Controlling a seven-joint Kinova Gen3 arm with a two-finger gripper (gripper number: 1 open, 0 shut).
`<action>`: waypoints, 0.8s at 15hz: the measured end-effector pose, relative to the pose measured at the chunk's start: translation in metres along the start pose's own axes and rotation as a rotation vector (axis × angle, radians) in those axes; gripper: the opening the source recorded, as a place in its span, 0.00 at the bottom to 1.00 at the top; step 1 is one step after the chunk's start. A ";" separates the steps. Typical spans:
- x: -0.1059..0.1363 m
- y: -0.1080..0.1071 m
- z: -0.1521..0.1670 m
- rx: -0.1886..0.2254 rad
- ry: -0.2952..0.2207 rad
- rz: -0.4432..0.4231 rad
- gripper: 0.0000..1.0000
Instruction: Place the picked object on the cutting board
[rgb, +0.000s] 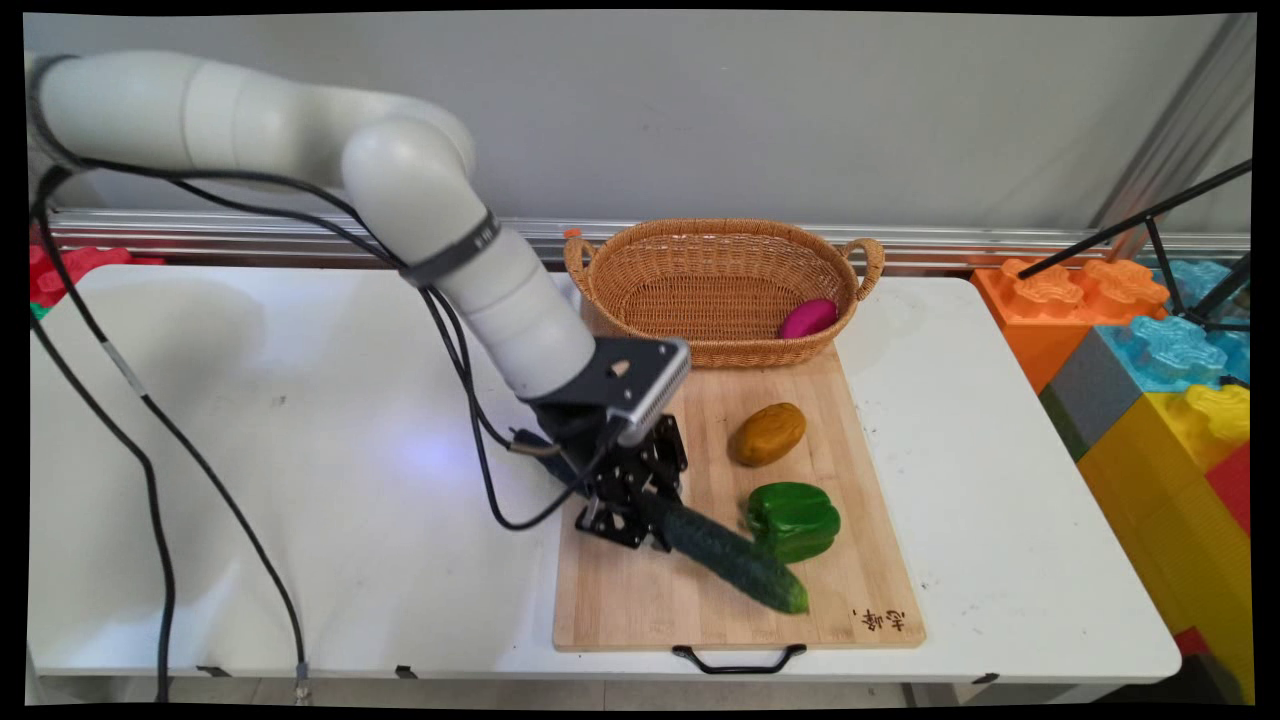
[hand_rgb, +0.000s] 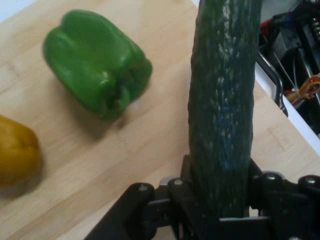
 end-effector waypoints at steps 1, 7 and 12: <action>-0.001 0.000 0.007 -0.006 -0.004 0.012 0.00; 0.000 -0.005 0.041 -0.011 -0.030 0.059 0.00; 0.000 -0.009 0.051 -0.014 -0.045 0.057 1.00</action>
